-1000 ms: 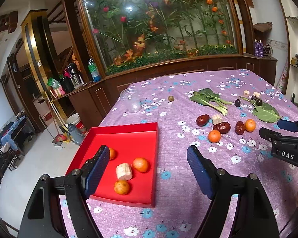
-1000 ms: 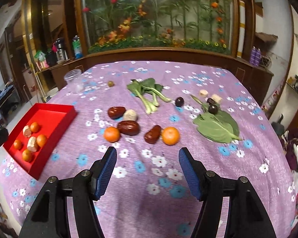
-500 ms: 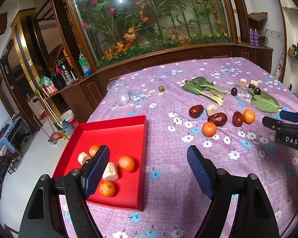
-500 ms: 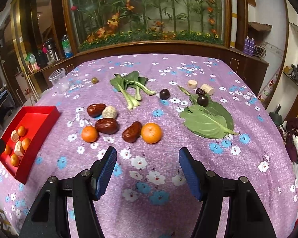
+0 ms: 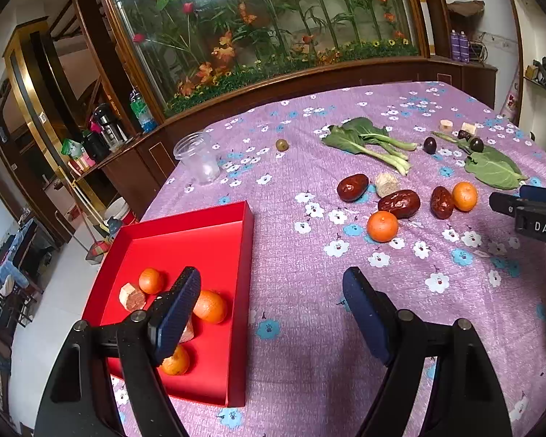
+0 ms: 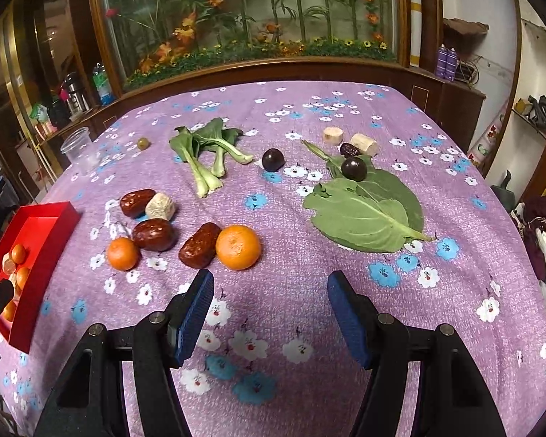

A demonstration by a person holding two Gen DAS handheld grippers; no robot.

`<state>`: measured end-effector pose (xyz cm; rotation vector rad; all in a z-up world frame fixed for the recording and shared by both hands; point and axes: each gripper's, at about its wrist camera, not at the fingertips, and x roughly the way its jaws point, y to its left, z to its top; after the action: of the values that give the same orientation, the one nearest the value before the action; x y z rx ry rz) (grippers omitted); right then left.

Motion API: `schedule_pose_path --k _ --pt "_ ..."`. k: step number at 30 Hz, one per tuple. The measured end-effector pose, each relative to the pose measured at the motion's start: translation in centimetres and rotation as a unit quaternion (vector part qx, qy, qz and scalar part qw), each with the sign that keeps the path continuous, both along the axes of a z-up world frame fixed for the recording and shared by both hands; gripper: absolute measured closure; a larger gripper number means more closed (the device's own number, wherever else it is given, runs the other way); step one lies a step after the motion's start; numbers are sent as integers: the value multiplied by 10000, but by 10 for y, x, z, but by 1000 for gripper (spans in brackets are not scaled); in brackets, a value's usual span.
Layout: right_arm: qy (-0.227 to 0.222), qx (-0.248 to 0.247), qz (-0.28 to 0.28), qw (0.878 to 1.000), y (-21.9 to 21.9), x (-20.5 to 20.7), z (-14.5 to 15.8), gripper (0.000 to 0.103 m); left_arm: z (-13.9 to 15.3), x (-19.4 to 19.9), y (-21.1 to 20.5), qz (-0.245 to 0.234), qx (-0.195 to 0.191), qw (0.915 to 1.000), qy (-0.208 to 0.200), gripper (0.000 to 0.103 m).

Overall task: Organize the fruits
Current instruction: 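Withdraw the left tool from the tray back toward the fruits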

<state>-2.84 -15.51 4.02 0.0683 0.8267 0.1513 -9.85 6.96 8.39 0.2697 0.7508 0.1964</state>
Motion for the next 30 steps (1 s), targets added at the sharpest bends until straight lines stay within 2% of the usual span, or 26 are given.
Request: schedule_pose_path --k 23,30 --pt "229 -32 6 9997 -1 22 -20 34 -25 21 6 29 16 9995 305 23" --pt "272 9 15 9996 -2 24 -25 34 -31 27 10 15 -101 9991 422 23"
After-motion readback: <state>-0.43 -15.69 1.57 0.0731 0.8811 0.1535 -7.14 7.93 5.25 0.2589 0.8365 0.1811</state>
